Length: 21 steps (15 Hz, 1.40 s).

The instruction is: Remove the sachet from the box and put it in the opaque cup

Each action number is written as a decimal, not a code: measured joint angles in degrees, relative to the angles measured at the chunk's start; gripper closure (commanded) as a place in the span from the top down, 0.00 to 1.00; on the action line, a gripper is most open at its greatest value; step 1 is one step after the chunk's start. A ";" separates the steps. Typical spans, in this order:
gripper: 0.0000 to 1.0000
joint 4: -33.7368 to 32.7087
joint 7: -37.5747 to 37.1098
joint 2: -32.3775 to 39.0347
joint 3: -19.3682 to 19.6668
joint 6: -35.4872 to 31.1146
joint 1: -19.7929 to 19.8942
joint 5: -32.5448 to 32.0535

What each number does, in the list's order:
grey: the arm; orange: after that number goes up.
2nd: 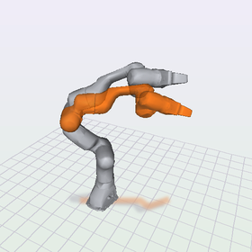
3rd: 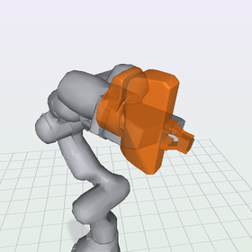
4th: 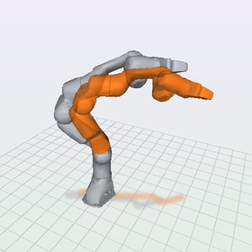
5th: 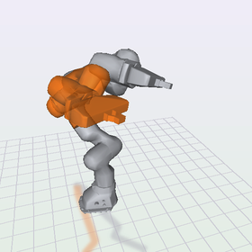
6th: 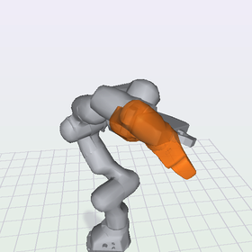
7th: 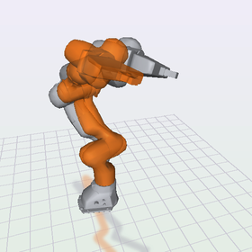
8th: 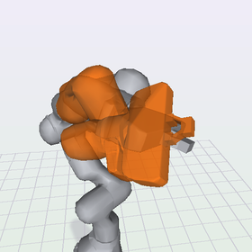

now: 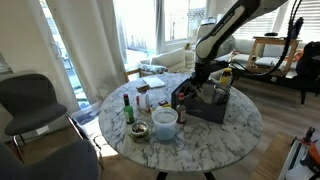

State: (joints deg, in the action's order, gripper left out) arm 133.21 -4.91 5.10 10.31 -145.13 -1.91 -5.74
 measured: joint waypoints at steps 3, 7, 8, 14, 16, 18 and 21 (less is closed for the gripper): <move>0.05 3.76 6.25 -8.44 -0.57 0.89 2.44 0.77; 0.05 5.35 19.16 -18.25 -2.52 3.20 1.31 10.44; 0.05 5.29 21.81 -20.34 -2.96 4.91 0.16 13.13; 0.05 6.24 32.95 -28.59 -4.76 13.60 -8.87 23.33; 0.05 7.32 37.49 -29.13 -4.71 14.53 -11.81 27.03; 0.05 8.15 43.42 -28.23 -4.43 14.70 -14.23 31.11; 0.05 8.21 54.06 -24.86 -3.95 16.36 -16.18 37.01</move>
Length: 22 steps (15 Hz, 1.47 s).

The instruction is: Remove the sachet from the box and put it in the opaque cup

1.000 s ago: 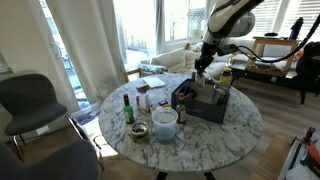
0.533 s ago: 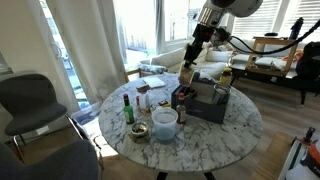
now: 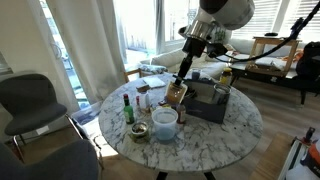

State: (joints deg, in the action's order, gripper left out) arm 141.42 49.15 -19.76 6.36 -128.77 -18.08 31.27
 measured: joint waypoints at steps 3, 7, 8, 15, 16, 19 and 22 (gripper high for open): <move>0.05 -0.82 8.99 3.96 -0.08 5.17 -0.16 3.95; 0.05 -4.60 16.34 10.70 -0.92 14.08 1.82 5.24; 0.05 -5.64 17.19 12.28 -1.41 15.10 2.77 5.24; 0.05 -10.01 21.68 14.52 -3.41 21.45 8.99 5.24; 0.05 -10.67 22.51 14.47 -3.41 23.46 9.67 5.24; 0.05 -12.16 23.56 14.06 -3.48 28.10 11.12 5.22; 0.05 -12.68 23.91 13.78 -3.72 26.26 11.87 6.21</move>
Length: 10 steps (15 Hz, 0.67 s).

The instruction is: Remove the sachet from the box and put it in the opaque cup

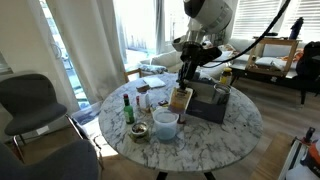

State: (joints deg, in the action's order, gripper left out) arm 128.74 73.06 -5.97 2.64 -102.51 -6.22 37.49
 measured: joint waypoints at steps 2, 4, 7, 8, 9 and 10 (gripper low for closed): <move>0.05 -0.24 0.00 0.53 -0.41 -2.89 0.09 1.14; 0.05 -0.93 -0.12 1.76 -1.19 -4.44 0.09 1.63; 0.05 -2.22 -1.10 4.45 -2.83 -5.91 0.07 1.64; 0.05 -2.62 -1.71 5.46 -3.42 -6.60 0.06 1.64; 0.05 -2.89 -2.63 6.39 -3.99 -7.78 0.06 1.51; 0.05 -2.96 -3.49 7.09 -4.48 -9.13 0.06 1.35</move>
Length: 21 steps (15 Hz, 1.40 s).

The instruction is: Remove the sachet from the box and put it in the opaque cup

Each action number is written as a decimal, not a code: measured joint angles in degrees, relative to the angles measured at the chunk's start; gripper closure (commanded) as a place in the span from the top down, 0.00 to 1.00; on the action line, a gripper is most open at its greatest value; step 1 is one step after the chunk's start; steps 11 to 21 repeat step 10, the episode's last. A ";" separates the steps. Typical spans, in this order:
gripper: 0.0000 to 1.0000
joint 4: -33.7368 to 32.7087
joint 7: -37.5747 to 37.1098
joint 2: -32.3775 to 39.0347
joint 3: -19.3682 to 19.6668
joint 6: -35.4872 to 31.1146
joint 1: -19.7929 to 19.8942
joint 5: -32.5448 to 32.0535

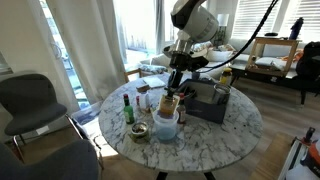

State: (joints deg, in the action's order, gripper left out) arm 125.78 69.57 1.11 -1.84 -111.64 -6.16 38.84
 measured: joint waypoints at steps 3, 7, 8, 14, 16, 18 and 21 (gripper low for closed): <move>0.46 -0.01 -2.92 1.24 -0.71 -2.92 0.01 -0.83; 0.69 -0.10 -8.19 2.06 -1.01 -3.59 0.02 -4.81; 0.76 -0.14 -9.04 2.05 -1.07 -3.59 0.03 -5.78; 0.67 -0.15 -9.38 1.64 -1.08 -3.59 0.17 -6.98; 0.67 -0.15 -9.38 1.64 -1.08 -3.59 0.17 -6.98; 0.67 -0.15 -9.38 1.64 -1.08 -3.59 0.17 -6.98; 0.67 -0.15 -9.38 1.64 -1.08 -3.59 0.17 -6.98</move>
